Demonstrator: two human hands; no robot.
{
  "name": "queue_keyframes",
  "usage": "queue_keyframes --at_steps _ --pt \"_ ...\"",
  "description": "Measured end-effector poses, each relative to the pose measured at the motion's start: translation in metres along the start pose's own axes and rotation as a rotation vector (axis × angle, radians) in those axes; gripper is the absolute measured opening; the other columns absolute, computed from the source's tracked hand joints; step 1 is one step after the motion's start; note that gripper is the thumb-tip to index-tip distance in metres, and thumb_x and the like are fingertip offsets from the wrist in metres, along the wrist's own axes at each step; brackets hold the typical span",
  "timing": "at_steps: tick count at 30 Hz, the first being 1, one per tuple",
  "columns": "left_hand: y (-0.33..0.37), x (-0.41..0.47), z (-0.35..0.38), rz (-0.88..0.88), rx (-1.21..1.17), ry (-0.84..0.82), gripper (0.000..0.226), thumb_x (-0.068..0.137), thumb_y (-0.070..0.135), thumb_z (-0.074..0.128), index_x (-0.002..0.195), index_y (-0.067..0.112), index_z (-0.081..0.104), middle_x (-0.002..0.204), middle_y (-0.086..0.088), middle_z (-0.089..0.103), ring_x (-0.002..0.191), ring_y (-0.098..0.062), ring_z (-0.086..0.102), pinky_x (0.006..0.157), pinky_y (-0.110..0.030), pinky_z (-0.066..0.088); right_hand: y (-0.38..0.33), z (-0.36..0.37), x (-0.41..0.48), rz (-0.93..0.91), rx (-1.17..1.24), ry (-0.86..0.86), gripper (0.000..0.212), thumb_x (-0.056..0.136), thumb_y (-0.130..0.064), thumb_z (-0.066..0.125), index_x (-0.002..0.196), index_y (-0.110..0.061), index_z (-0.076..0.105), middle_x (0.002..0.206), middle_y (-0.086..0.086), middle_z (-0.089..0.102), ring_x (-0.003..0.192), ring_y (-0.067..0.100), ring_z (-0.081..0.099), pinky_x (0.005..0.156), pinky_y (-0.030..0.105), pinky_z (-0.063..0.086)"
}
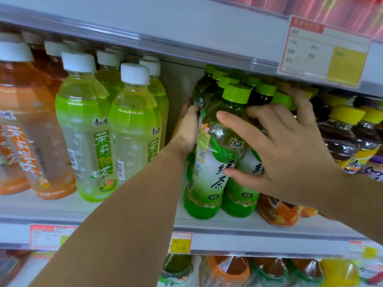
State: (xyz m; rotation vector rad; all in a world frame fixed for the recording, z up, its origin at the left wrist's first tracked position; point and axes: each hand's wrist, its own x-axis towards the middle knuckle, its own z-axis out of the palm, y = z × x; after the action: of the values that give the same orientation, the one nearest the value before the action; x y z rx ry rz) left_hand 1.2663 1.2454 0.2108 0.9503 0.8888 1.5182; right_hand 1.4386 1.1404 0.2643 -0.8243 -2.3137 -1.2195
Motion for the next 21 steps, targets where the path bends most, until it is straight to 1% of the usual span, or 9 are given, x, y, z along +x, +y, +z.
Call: queue_keyframes --at_steps 3,6,9,11,14,16,17,19,21 --pt "-0.001 0.005 -0.003 -0.005 -0.022 -0.047 0.091 0.062 0.055 0.061 0.142 0.019 0.036 0.145 -0.021 0.038 0.131 -0.040 0.041 0.107 -0.061 0.030 0.001 0.001 -0.001 0.003 -0.009 -0.011 0.077 0.081 -0.062 0.049 0.144 -0.023 0.027 0.105 0.017 0.058 0.093 0.035 0.055 0.106 0.059 0.024" --pt "-0.004 -0.007 -0.006 -0.028 -0.003 0.007 0.096 0.059 0.063 0.054 0.144 0.023 0.035 0.149 -0.009 0.038 0.135 -0.030 0.038 0.111 -0.051 0.031 0.000 -0.001 -0.001 0.009 -0.005 -0.042 0.078 0.082 -0.062 0.049 0.145 -0.023 0.024 0.108 0.018 0.058 0.096 0.036 0.054 0.108 0.060 0.022" --pt "-0.004 -0.031 -0.012 -0.127 0.011 -0.018 0.083 0.063 0.069 0.051 0.136 0.030 0.048 0.140 -0.008 0.050 0.125 -0.031 0.050 0.107 -0.051 0.035 -0.002 -0.007 -0.004 0.018 0.020 -0.089 0.080 0.083 -0.058 0.050 0.147 -0.022 0.019 0.119 0.023 0.056 0.112 0.038 0.052 0.110 0.060 0.017" --pt "0.003 -0.056 -0.011 -0.150 0.032 -0.022 0.071 0.070 0.068 0.047 0.128 0.028 0.056 0.127 -0.009 0.061 0.116 -0.030 0.058 0.105 -0.050 0.036 -0.009 -0.015 -0.010 0.048 0.106 -0.092 0.078 0.082 -0.050 0.054 0.146 -0.021 0.020 0.132 0.026 0.048 0.128 0.040 0.040 0.112 0.059 0.014" --pt "0.014 -0.099 -0.001 -0.026 0.123 0.034 0.060 0.082 0.070 0.037 0.127 0.034 0.056 0.124 0.002 0.063 0.118 -0.020 0.057 0.106 -0.047 0.036 -0.028 -0.027 -0.032 0.159 0.284 -0.059 0.070 0.082 -0.037 0.058 0.142 -0.017 0.030 0.146 0.026 0.031 0.139 0.039 0.022 0.114 0.054 0.017" --pt "0.019 -0.128 0.007 0.107 0.298 -0.005 0.062 0.080 0.078 0.033 0.130 0.043 0.048 0.126 0.019 0.058 0.124 -0.008 0.049 0.108 -0.040 0.032 -0.040 -0.030 -0.050 0.288 0.383 -0.045 0.062 0.082 -0.034 0.057 0.139 -0.015 0.038 0.151 0.024 0.022 0.142 0.037 0.016 0.115 0.048 0.018" --pt "0.018 -0.141 0.011 0.151 0.359 -0.014 0.058 0.081 0.076 0.035 0.130 0.047 0.043 0.120 0.032 0.054 0.122 0.004 0.045 0.107 -0.028 0.032 -0.045 -0.030 -0.058 0.370 0.431 -0.037 0.059 0.083 -0.033 0.057 0.137 -0.014 0.041 0.151 0.023 0.020 0.142 0.036 0.015 0.115 0.045 0.019" --pt "0.015 -0.160 0.017 0.197 0.411 -0.042 0.036 0.091 0.052 0.046 0.125 0.052 0.034 0.101 0.046 0.050 0.101 0.023 0.047 0.085 -0.002 0.036 -0.051 -0.026 -0.070 0.536 0.531 -0.037 0.057 0.082 -0.027 0.063 0.135 -0.014 0.045 0.153 0.021 0.017 0.141 0.037 0.019 0.112 0.041 0.023" --pt "0.006 -0.166 0.020 0.267 0.381 -0.071 0.049 0.093 0.019 0.055 0.124 0.049 0.031 0.103 0.038 0.056 0.097 0.022 0.052 0.072 0.000 0.042 -0.055 -0.019 -0.075 0.626 0.595 -0.078 0.063 0.078 -0.021 0.071 0.135 -0.016 0.045 0.154 0.020 0.015 0.140 0.037 0.022 0.107 0.039 0.026"
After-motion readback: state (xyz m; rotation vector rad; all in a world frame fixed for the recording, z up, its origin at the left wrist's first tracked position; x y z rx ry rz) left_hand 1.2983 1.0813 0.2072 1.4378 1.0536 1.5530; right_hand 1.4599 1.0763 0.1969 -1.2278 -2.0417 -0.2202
